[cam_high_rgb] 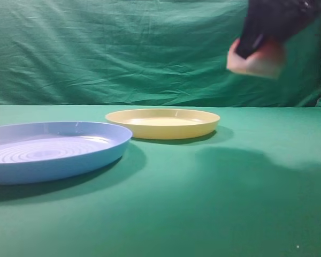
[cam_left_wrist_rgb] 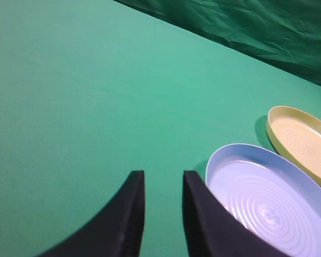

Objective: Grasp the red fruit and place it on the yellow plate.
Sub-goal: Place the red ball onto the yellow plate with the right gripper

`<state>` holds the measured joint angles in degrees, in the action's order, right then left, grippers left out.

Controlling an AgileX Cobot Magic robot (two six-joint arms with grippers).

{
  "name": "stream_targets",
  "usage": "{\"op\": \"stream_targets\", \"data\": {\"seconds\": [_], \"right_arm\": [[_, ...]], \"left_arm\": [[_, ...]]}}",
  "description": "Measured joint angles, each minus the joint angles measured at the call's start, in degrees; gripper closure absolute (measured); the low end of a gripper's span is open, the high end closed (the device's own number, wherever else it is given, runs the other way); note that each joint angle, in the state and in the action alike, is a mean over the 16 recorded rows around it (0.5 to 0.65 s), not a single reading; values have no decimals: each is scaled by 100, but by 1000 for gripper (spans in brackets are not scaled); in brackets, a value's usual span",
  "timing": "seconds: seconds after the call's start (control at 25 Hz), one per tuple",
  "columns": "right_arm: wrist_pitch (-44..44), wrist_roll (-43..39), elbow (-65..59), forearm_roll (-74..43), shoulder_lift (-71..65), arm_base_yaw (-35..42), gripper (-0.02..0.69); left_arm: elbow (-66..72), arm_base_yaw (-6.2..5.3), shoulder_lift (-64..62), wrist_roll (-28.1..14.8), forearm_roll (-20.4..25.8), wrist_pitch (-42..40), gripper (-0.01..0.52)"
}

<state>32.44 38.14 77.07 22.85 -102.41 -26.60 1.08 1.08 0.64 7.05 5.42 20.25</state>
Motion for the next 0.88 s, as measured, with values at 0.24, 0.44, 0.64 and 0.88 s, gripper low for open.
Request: {"op": "stream_targets", "data": {"seconds": [0.24,0.44,0.64,0.88], "right_arm": [[-251,27,577,20,-847,-294,319],[-266,32,820,-66,-1254,-348,202],[-144,22,1002,-285,-1158,-356,114],[370,-325,1166,-608,-545,-357,224]], "left_arm": [[0,0,0,0,4,0,357],[0,0,0,0,7,0,357],[0,0,0,0,7,0,357],[0,0,0,0,7,0,357]]}}
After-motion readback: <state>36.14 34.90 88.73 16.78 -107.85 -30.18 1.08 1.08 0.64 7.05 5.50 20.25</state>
